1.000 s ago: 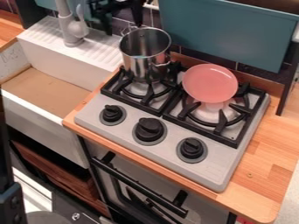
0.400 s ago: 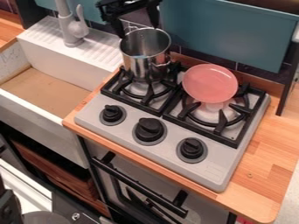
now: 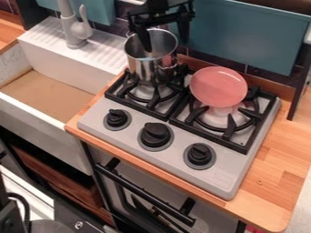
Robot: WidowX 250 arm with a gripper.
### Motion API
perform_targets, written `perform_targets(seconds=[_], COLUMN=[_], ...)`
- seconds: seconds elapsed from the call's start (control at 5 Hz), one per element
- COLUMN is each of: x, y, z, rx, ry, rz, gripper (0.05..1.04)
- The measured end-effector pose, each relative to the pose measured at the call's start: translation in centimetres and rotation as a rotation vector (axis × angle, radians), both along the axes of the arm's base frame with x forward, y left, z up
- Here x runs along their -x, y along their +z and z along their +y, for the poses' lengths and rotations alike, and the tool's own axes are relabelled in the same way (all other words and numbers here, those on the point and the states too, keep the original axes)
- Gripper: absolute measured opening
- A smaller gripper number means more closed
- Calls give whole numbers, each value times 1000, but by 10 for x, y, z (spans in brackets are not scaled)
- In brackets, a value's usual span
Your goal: Move the silver pot on the left burner of the stove
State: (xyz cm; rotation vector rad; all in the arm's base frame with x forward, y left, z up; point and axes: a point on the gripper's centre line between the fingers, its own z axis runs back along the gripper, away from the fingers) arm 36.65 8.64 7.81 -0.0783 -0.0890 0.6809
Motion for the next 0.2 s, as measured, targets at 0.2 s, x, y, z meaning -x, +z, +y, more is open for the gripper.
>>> perform_targets(seconds=[0.2], x=[2], y=[-7], z=[-7], rx=[-41], ry=[7], rz=[12], gripper=[996])
